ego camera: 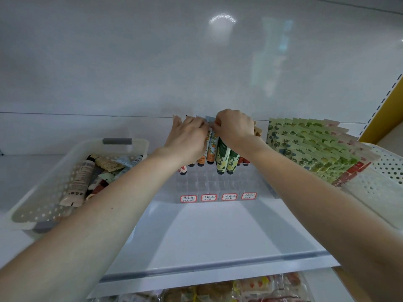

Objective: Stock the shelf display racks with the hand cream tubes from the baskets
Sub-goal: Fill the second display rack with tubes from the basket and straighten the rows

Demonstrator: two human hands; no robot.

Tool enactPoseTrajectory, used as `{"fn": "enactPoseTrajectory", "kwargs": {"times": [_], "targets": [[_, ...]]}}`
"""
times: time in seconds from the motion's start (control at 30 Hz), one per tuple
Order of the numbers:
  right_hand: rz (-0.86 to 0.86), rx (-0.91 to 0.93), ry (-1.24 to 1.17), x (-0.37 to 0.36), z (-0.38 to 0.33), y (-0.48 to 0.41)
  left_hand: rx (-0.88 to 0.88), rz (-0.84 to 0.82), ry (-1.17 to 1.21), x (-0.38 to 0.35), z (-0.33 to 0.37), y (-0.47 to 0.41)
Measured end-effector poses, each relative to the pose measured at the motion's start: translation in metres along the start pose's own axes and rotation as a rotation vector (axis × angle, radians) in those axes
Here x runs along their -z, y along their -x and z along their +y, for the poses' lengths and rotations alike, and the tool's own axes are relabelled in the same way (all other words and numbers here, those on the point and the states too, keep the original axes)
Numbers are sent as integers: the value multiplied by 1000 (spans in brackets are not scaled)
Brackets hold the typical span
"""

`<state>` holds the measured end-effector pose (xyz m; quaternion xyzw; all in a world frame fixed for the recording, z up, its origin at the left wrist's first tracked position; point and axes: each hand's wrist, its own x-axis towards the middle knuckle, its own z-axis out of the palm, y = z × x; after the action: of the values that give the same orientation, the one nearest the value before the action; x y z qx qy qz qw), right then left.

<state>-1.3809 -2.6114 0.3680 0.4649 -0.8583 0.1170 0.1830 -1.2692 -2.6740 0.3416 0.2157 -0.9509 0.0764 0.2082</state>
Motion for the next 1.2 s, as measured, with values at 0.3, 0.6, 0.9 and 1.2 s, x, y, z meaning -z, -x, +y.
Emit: {"fn": "enactPoseTrajectory", "kwargs": {"times": [0.3, 0.6, 0.9, 1.2], "targets": [[49, 62, 81, -6, -1, -1, -13, 25, 9, -3, -3, 0], [-26, 54, 80, -3, 0, -1, -23, 42, 76, -9, -3, 0], [-38, 84, 90, 2, -4, 2, -3, 34, 121, -4, 2, 1], [-80, 76, -19, 7, 2, 2, 9, 49, 141, 4, 4, 4]]}}
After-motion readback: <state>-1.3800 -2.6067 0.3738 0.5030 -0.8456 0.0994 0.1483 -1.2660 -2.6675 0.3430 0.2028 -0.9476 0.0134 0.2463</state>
